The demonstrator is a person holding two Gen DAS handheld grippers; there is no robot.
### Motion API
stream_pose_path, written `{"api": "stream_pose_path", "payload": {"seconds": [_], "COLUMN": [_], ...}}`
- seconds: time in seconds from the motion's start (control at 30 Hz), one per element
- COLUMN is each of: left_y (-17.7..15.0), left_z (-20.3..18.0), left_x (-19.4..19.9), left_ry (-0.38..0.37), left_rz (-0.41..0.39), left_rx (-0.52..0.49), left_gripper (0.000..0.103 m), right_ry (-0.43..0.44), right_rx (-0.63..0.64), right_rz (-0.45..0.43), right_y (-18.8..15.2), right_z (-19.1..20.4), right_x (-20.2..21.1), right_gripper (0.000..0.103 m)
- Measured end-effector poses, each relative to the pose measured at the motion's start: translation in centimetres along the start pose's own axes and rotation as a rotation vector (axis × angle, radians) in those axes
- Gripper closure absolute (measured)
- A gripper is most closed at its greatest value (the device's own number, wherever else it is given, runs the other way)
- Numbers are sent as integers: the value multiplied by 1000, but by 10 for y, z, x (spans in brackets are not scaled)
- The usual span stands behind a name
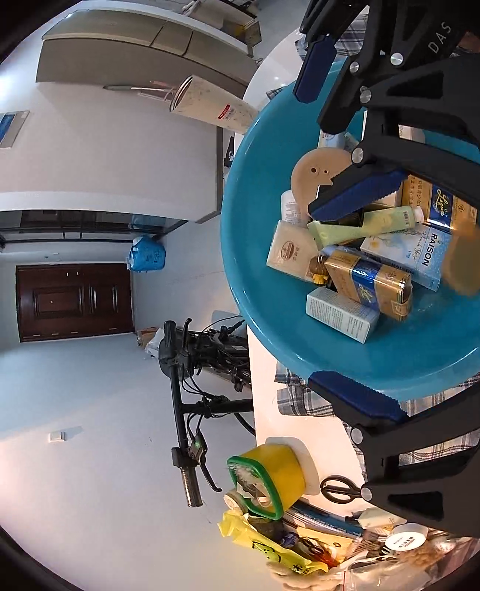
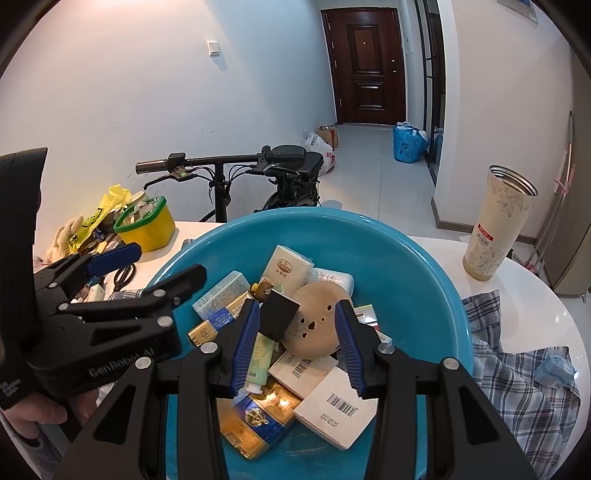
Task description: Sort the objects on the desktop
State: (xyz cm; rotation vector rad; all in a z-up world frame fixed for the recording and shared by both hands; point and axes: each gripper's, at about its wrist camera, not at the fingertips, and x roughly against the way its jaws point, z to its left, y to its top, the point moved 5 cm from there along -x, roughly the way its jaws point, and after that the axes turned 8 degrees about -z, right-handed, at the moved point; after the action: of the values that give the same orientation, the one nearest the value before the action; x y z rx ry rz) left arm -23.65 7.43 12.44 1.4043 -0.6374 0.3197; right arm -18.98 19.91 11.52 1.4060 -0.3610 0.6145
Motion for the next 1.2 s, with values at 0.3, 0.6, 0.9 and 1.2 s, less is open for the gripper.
{"api": "stream_pose_path", "payload": {"seconds": [0.3, 0.6, 0.9, 1.2], "left_y": [1, 2, 3, 4], "left_z": [7, 9, 10, 13], "left_x": [1, 2, 5, 6], "left_ry": [26, 39, 41, 46], "left_rz": [-6, -15, -21, -32], "left_rx": [2, 0, 6, 14], "left_gripper": [18, 18, 17, 18], "right_ry": [-2, -43, -62, -70], "right_rx": [9, 17, 7, 4], "right_rz": [14, 8, -1, -13], "right_y": [-2, -1, 1, 2], "right_z": [0, -1, -5, -7], "right_x": [-3, -2, 0, 2], "right_gripper": [62, 46, 33, 11]}}
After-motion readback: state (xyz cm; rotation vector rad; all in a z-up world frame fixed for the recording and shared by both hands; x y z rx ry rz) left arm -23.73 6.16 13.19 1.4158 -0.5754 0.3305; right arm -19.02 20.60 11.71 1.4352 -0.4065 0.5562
